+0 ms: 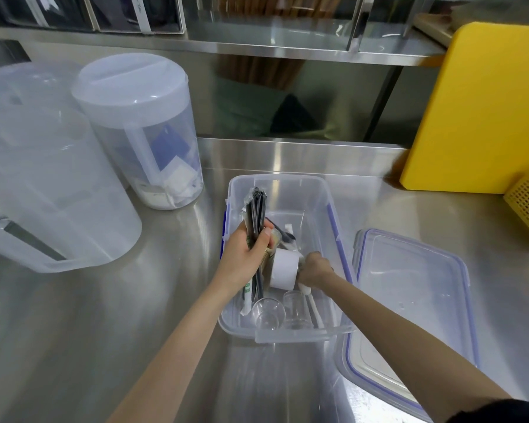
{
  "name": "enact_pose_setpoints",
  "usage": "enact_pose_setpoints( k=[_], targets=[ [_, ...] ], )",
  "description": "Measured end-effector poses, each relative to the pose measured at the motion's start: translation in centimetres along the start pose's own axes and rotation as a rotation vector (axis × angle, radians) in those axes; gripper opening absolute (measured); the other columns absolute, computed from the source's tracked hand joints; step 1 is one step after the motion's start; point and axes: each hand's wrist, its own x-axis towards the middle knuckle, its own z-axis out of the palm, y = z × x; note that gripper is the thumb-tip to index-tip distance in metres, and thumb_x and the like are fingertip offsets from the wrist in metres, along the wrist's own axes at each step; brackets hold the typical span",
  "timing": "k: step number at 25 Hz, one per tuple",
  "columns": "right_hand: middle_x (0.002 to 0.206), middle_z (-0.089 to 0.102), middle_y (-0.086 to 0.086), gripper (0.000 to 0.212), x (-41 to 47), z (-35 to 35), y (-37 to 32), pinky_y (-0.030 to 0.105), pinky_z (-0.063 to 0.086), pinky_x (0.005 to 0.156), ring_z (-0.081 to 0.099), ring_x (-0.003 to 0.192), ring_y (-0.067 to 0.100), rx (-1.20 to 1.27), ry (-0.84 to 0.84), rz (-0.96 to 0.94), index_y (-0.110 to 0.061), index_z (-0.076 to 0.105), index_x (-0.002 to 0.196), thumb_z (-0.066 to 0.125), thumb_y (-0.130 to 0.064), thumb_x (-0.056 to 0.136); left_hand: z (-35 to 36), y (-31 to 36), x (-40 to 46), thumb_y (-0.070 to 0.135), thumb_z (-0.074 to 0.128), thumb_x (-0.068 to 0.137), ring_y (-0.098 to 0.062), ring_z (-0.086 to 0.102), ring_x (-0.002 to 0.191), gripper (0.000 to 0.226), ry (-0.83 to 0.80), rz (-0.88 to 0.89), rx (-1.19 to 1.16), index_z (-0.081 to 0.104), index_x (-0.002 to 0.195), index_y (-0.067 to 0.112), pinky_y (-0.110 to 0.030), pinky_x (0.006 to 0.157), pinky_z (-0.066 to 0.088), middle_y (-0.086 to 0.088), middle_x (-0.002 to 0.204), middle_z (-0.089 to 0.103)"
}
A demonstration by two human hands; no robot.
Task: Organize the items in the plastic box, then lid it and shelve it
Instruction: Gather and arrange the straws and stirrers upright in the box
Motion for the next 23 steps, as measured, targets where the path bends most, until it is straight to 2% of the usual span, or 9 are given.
enact_pose_setpoints(
  k=[6, 8, 10, 13, 15, 17, 20, 23],
  targets=[
    [0.112, 0.056, 0.019, 0.035, 0.1, -0.6, 0.6, 0.034, 0.050, 0.082, 0.057, 0.098, 0.030, 0.112, 0.094, -0.049, 0.000, 0.043, 0.122, 0.051, -0.013, 0.090, -0.1, 0.0, -0.2, 0.013, 0.044, 0.093, 0.012, 0.055, 0.061, 0.023, 0.006, 0.004, -0.027, 0.050, 0.080, 0.031, 0.000, 0.066, 0.043, 0.005, 0.071, 0.057],
    [0.110, 0.058, 0.020, 0.032, 0.0, -0.7, 0.5, 0.031, 0.048, 0.076, 0.051, 0.085, 0.025, 0.118, 0.113, -0.085, 0.000, 0.046, 0.120, 0.047, -0.017, 0.093, -0.1, 0.1, -0.2, 0.011, 0.044, 0.094, 0.012, 0.056, 0.061, 0.024, 0.013, 0.005, -0.047, 0.050, 0.081, 0.030, 0.000, 0.066, 0.044, 0.004, 0.071, 0.057],
    [0.114, 0.061, 0.020, 0.031, -0.2, -0.7, 0.5, 0.030, 0.045, 0.072, 0.049, 0.082, 0.022, 0.087, 0.120, -0.120, -0.001, 0.050, 0.117, 0.041, -0.021, 0.096, -0.1, 0.2, -0.3, 0.011, 0.044, 0.094, 0.013, 0.056, 0.060, 0.024, 0.015, 0.000, -0.051, 0.050, 0.081, 0.031, 0.001, 0.065, 0.044, 0.005, 0.070, 0.056],
    [0.115, 0.061, 0.022, 0.032, -0.7, -0.9, 0.4, 0.036, 0.046, 0.075, 0.052, 0.083, 0.026, 0.038, 0.127, -0.157, 0.002, 0.052, 0.115, 0.033, -0.019, 0.098, -0.1, 0.4, -0.5, 0.012, 0.044, 0.094, 0.013, 0.055, 0.061, 0.022, 0.014, -0.001, -0.038, 0.049, 0.081, 0.030, 0.001, 0.066, 0.043, 0.004, 0.070, 0.056],
    [0.116, 0.060, 0.024, 0.034, -1.3, -1.2, 0.4, 0.039, 0.048, 0.082, 0.058, 0.094, 0.034, 0.053, 0.156, -0.167, 0.003, 0.051, 0.114, 0.030, -0.019, 0.099, -0.2, 0.4, -0.6, 0.011, 0.043, 0.094, 0.013, 0.055, 0.059, 0.020, 0.022, -0.007, -0.048, 0.050, 0.082, 0.026, 0.002, 0.065, 0.042, 0.003, 0.070, 0.056],
    [0.116, 0.060, 0.025, 0.035, -2.0, -1.6, 0.2, 0.039, 0.047, 0.080, 0.058, 0.101, 0.038, 0.092, 0.182, -0.182, 0.004, 0.050, 0.113, 0.029, -0.020, 0.099, -0.1, 0.4, -0.7, 0.011, 0.043, 0.094, 0.013, 0.056, 0.058, 0.014, 0.031, -0.025, -0.062, 0.051, 0.086, 0.020, 0.002, 0.064, 0.043, 0.002, 0.070, 0.056],
    [0.104, 0.061, 0.024, 0.035, -3.7, -2.2, -0.1, 0.031, 0.041, 0.061, 0.055, 0.082, 0.033, 0.202, 0.210, -0.266, 0.004, 0.051, 0.109, 0.029, -0.021, 0.099, -0.2, 0.6, -0.8, 0.013, 0.045, 0.094, 0.008, 0.059, 0.062, 0.011, 0.045, -0.045, -0.084, 0.052, 0.088, 0.019, -0.002, 0.067, 0.046, 0.004, 0.071, 0.058],
    [0.079, 0.057, 0.010, 0.036, -5.9, -2.7, -0.5, 0.028, 0.039, 0.060, 0.051, 0.070, 0.024, 0.322, 0.212, -0.423, 0.002, 0.053, 0.106, 0.029, -0.023, 0.100, -0.4, 0.9, -0.9, 0.013, 0.047, 0.093, 0.003, 0.062, 0.066, 0.018, 0.075, -0.047, -0.121, 0.052, 0.081, 0.026, -0.005, 0.068, 0.049, 0.005, 0.076, 0.061]
  ],
)
